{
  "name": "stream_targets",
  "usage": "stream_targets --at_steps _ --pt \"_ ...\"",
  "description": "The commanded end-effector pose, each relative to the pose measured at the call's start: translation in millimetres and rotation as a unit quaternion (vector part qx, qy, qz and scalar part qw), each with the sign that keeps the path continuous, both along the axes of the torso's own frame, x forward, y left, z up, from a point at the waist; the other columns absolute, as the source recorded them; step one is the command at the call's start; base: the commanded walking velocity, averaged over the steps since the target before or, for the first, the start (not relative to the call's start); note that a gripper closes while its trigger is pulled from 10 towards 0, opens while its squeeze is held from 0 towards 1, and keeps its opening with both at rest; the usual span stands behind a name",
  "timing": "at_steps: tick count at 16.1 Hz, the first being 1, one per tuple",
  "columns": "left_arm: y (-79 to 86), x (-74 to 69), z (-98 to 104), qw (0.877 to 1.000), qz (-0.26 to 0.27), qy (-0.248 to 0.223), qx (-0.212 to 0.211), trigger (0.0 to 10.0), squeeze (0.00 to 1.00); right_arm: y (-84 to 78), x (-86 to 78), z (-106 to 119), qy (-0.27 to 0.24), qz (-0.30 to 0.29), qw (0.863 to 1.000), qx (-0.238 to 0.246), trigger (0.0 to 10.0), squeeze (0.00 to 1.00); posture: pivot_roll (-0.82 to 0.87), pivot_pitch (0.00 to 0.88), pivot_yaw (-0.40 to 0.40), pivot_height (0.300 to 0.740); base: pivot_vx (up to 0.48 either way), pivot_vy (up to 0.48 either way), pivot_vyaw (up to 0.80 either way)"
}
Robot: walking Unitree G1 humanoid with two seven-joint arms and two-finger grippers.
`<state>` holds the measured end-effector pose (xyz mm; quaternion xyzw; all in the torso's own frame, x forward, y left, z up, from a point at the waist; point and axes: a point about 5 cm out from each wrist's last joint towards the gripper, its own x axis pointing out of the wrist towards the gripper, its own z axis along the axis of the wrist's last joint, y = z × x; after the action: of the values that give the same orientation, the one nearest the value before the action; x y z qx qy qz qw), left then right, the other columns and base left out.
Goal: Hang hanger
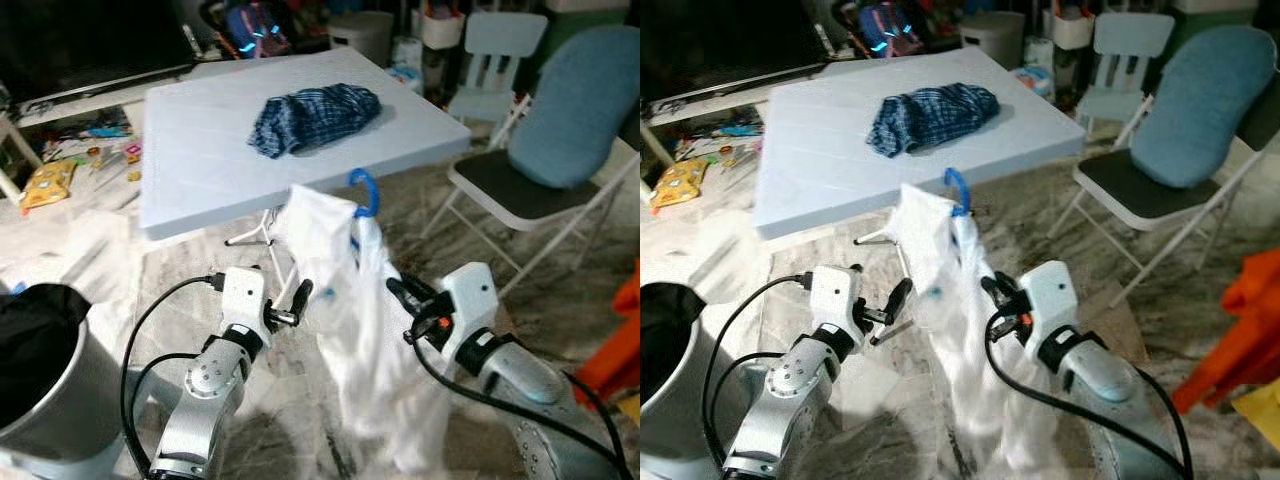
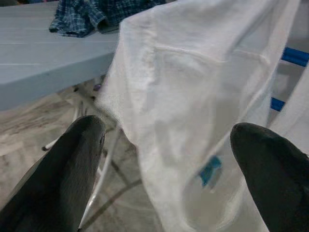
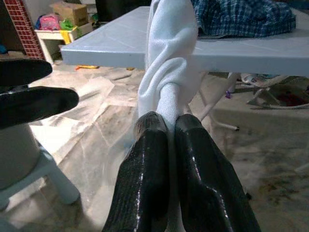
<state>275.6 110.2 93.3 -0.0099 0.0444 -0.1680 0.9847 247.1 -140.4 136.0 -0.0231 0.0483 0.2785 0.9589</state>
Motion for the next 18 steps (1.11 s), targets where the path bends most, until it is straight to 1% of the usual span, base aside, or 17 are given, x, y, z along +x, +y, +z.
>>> stream_targets --at_steps 1,2,4,6,7,10,11,12,13,14,15,16,17,18 --pt "4.9 1.9 -2 1.000 0.001 0.008 0.009 10.0 0.00 10.9 -2.0 19 -0.031 0.037 0.999 0.024 10.0 0.00 -0.18 0.039 0.071 0.740 0.000 0.000 0.00" --pt "8.9 5.0 -2 1.000 0.005 0.009 0.012 10.0 0.00 13.4 -10.2 23 -0.015 0.079 0.996 0.041 10.0 0.00 -0.18 0.040 0.070 0.740 0.000 0.000 0.00" --pt "11.7 8.4 -2 1.000 0.008 0.009 0.013 10.0 0.00 12.9 -19.8 28 -0.003 0.129 0.991 0.043 10.0 0.00 -0.18 0.040 0.070 0.740 0.000 0.000 0.00" --pt "9.0 12.1 -3 1.000 0.002 0.011 0.018 10.0 0.00 10.6 -28.0 37 0.011 0.176 0.983 0.055 10.0 0.00 -0.19 0.037 0.072 0.740 0.000 0.000 0.00" --pt "5.2 12.7 -3 1.000 -0.004 0.012 0.018 10.0 0.00 10.4 -30.4 38 0.015 0.192 0.980 0.053 10.0 0.00 -0.19 0.036 0.073 0.740 0.000 0.000 0.00" --pt "-2.9 11.6 -5 1.000 -0.023 0.016 0.014 10.0 0.00 10.9 -34.5 44 0.027 0.212 0.975 0.065 10.0 0.00 -0.20 0.037 0.075 0.740 0.000 0.000 0.00" --pt "-5.8 10.7 -4 0.999 -0.031 0.018 0.002 10.0 0.00 11.2 -32.5 44 0.028 0.205 0.976 0.065 10.0 0.00 -0.20 0.037 0.075 0.740 0.000 0.000 0.00" --pt "-8.4 10.1 -4 0.999 -0.039 0.017 -0.003 10.0 0.00 12.0 -30.6 41 0.026 0.198 0.978 0.054 10.0 0.00 -0.19 0.038 0.074 0.740 0.000 0.000 0.00" --pt "-10.3 10.1 -1 0.999 -0.044 0.017 -0.021 10.0 0.00 12.1 -27.0 41 0.018 0.181 0.982 0.046 10.0 0.00 -0.19 0.039 0.075 0.740 0.000 0.000 0.00" --pt "-13.4 9.9 3 0.998 -0.050 0.014 -0.034 10.0 0.00 11.3 -16.1 37 0.006 0.134 0.991 0.025 10.0 0.00 -0.19 0.039 0.074 0.740 0.000 0.000 0.00" --pt "-15.5 9.4 8 0.998 -0.053 0.004 -0.039 10.0 0.00 11.7 -8.0 35 -0.016 0.101 0.995 0.003 10.0 0.00 -0.19 0.040 0.073 0.740 0.000 0.000 0.00" --pt "-16.3 8.9 9 0.998 -0.054 0.004 -0.040 10.0 0.00 12.0 -3.5 35 -0.023 0.077 0.997 0.000 10.0 0.00 -0.19 0.040 0.072 0.740 0.000 0.000 0.00" --pt "-18.1 7.5 9 0.997 -0.058 0.004 -0.041 10.0 0.00 15.3 0.4 34 -0.020 0.062 0.998 0.012 10.0 0.00 -0.19 0.040 0.071 0.740 0.000 0.000 0.00" --pt "-19.4 6.7 9 0.997 -0.062 0.003 -0.044 10.0 0.00 17.1 1.0 33 -0.018 0.061 0.998 0.011 10.0 0.00 -0.19 0.041 0.068 0.740 0.000 0.000 0.00"
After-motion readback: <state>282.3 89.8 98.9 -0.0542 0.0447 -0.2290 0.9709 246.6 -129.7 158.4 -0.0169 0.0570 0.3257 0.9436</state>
